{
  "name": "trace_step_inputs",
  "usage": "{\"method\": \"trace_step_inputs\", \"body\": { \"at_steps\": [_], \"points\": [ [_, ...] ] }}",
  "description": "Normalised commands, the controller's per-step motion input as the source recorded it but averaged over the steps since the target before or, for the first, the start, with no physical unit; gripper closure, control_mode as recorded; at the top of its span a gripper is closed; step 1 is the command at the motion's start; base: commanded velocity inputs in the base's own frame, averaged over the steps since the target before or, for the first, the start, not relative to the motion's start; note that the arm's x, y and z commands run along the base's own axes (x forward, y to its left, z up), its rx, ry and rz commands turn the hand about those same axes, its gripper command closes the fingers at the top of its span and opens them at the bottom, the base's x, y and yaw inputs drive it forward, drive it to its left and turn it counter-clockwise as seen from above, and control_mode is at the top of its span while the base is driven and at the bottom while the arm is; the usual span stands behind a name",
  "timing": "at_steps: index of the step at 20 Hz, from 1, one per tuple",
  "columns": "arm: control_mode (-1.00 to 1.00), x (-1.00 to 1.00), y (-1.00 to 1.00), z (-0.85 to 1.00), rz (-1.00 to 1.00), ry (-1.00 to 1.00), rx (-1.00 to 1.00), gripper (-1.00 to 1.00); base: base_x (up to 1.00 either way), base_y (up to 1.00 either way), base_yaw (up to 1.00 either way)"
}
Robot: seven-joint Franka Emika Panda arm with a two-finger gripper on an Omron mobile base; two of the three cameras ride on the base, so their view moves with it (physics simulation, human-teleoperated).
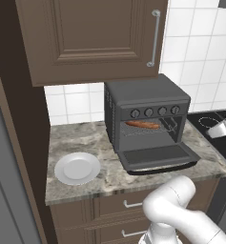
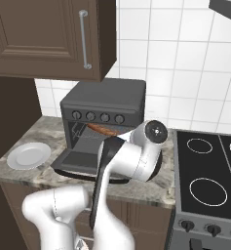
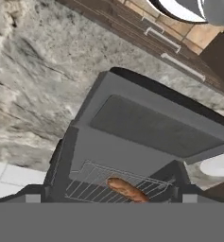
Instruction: Pull the toaster oven rack outwards. Pick up the baguette from the plate and place it on the toaster oven rack. Close the toaster oven door fully and set the temperature to the lowest setting.
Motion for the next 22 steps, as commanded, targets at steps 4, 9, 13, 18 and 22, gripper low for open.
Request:
{"method": "trace_step_inputs", "body": {
  "at_steps": [4,9,13,18,22],
  "points": [
    [-1.0,0.5,-1.0,-0.53,0.28,-0.12,0.0,-1.0,0.0,0.0,0.0],
    [-1.0,0.39,-1.0,-0.43,0.23,-0.07,0.0,-1.0,0.0,0.0,0.0],
    [-1.0,0.11,-0.9,-0.11,0.09,0.01,-0.01,-1.0,0.0,0.0,0.0],
    [-1.0,0.04,-0.82,-0.04,0.0,0.15,0.11,-1.0,0.0,0.0,0.0],
    [-1.0,0.0,-0.48,-0.38,0.0,0.22,0.12,-1.0,0.0,0.0,0.0]
  ]
}}
